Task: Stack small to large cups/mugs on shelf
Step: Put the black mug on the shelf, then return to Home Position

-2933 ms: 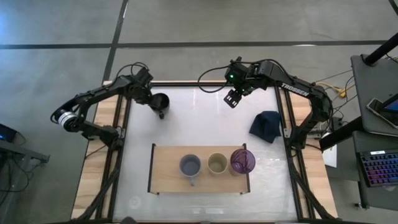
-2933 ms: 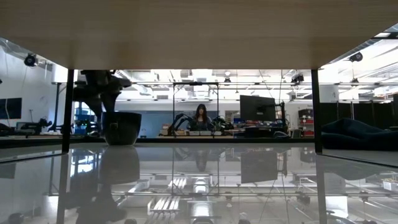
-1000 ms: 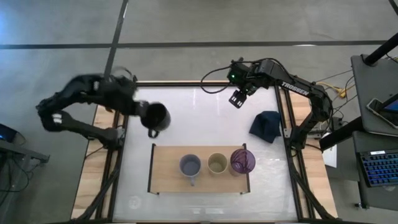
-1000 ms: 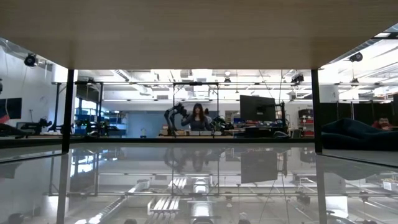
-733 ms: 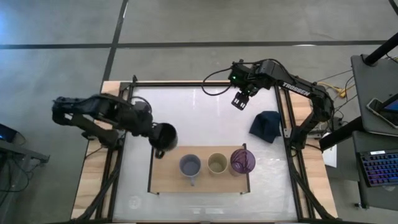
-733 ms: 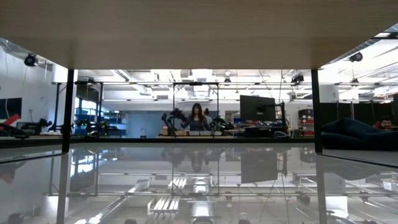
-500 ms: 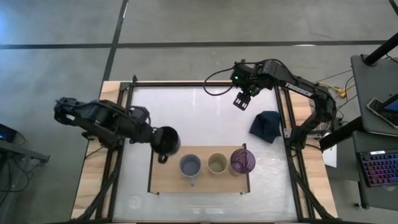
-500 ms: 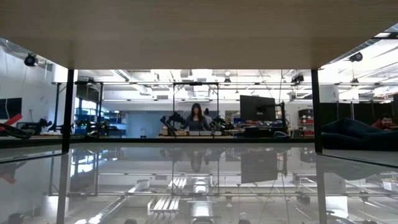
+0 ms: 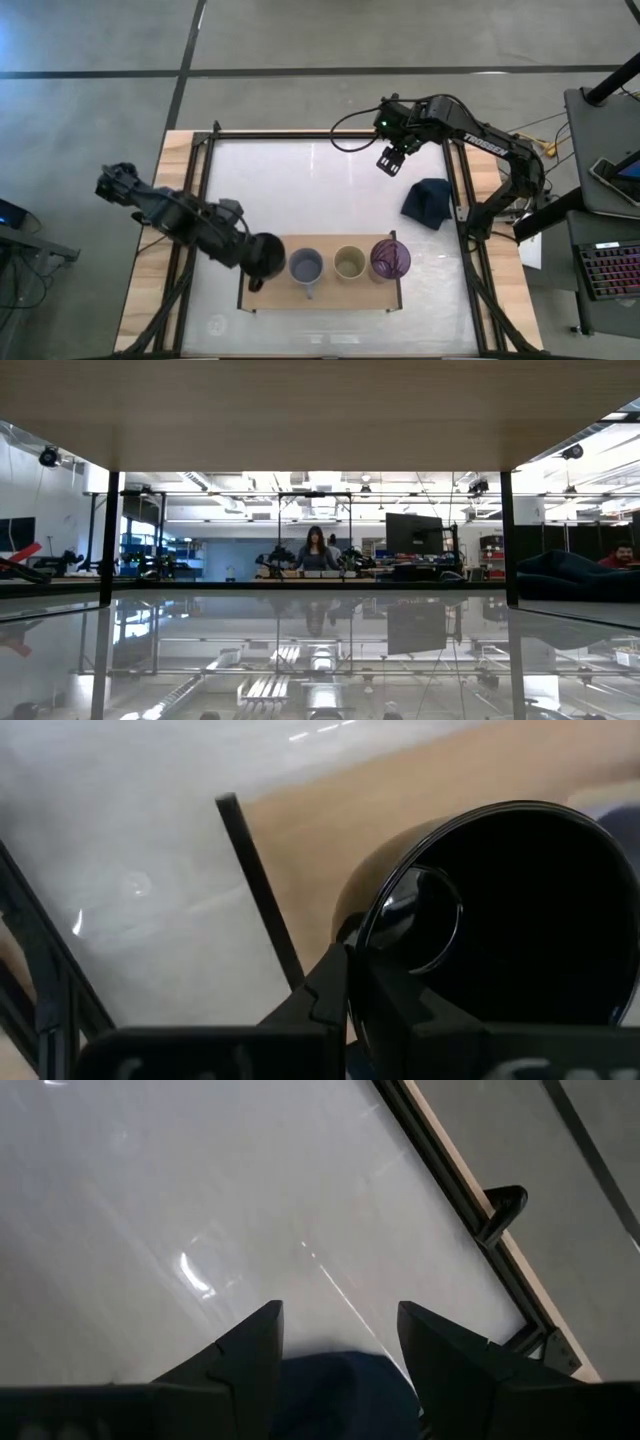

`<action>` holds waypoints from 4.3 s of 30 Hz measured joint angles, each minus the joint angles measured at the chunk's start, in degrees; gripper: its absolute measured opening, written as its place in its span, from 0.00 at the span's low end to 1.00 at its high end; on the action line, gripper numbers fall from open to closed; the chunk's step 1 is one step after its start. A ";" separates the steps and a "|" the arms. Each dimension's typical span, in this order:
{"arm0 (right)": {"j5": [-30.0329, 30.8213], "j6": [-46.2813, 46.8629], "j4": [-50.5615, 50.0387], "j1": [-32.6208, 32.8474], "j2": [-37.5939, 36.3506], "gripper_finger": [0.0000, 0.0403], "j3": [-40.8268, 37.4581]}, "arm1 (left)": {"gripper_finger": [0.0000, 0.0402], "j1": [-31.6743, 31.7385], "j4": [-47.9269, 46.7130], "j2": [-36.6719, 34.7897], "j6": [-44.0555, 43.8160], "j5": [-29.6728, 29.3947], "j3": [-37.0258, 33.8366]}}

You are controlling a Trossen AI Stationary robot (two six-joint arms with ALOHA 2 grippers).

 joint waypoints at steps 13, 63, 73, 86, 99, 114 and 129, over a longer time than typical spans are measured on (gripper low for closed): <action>-0.01 -1.31 0.06 0.02 0.00 0.48 -0.02 | 0.00 -1.65 1.02 4.48 -2.70 0.96 -0.02; 0.01 -4.74 -0.02 0.02 -0.07 0.48 -0.02 | 0.10 -4.72 2.72 5.39 -13.45 0.70 -3.23; 0.01 -4.96 -0.02 0.02 -0.07 0.48 -0.02 | 0.11 -5.14 2.61 4.99 -13.44 0.60 -1.09; -4.62 -11.64 3.20 0.02 -0.59 0.48 -0.02 | 0.11 -5.41 2.91 2.60 3.77 -16.78 7.73; -12.49 -11.95 10.63 1.89 -7.32 0.48 9.62 | 0.11 -5.26 28.32 -4.14 64.24 -40.24 10.66; -26.77 -1.27 22.05 20.02 -15.75 0.48 19.15 | 0.11 -4.83 69.34 -9.30 106.34 -9.92 0.62; -7.49 1.72 39.59 39.88 -25.40 0.48 -8.69 | 0.11 6.12 97.11 -37.02 106.54 6.96 -44.06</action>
